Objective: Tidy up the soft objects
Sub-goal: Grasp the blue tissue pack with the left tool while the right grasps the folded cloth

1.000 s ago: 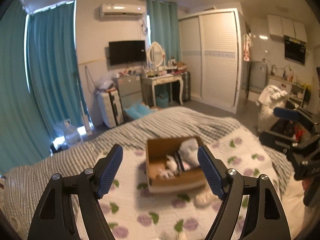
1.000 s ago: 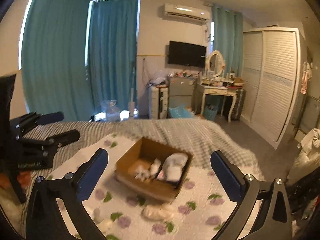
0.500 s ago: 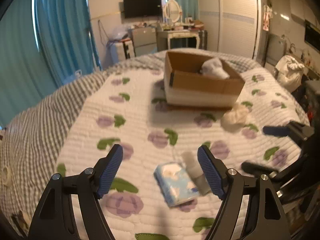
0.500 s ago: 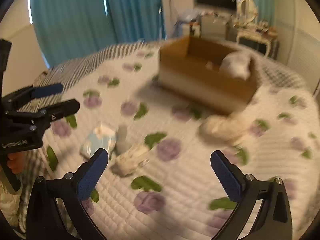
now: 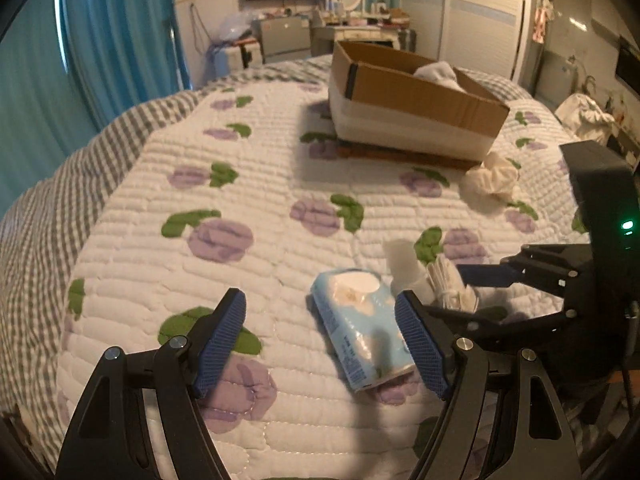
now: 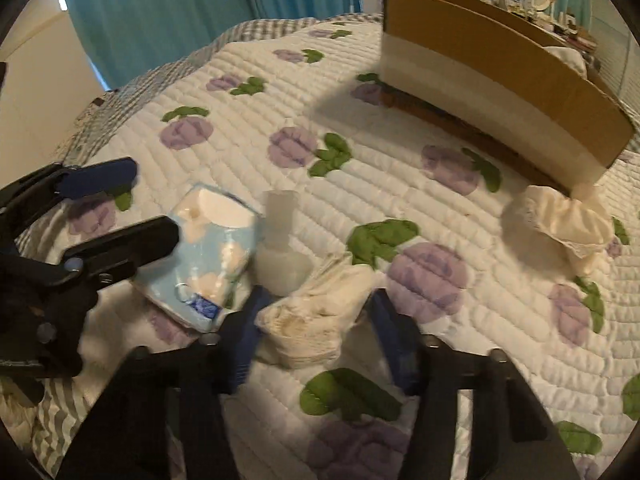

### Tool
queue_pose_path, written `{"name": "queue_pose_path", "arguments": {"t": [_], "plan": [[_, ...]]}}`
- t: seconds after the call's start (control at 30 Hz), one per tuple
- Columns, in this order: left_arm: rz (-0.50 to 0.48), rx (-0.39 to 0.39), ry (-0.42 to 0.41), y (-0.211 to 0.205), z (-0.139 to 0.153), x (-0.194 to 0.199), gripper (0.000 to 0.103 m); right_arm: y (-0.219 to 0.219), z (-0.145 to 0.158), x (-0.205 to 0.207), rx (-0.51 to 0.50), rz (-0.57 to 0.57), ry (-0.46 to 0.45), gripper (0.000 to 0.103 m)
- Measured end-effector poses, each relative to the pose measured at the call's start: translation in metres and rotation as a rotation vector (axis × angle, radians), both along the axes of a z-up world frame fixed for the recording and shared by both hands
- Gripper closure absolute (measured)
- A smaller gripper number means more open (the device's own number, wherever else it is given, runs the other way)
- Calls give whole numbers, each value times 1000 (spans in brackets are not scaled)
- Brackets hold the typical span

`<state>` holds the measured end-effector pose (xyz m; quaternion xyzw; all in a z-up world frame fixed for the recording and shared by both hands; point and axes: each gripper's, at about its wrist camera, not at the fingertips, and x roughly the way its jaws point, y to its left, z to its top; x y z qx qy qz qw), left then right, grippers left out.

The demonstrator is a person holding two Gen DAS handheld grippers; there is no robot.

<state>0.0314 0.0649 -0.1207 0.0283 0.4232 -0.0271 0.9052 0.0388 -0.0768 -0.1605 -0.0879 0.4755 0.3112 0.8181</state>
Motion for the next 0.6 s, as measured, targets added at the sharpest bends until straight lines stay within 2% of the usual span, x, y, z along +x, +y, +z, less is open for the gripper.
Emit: {"name": "queue_pose_path", "arguments": {"t": [0.03,0.07,0.1,0.4,0.6], "plan": [[0,0,4,0,-1,0,25,0,1,-1,1,-1,-7,57],[0,2,5,0,-1,0,25,-2,3,-2,9,-2,-10,67],[-3,4,6,-2,-1,-1,25,-3,5,-3,20,-5,-13,68],[-55,2,79,-30,-15,3,25,-44,35,-10,62,-125,-87,70],[3,44,107,-34,-31,13,28,-55,33,-12,79,-145,-75,70]]}}
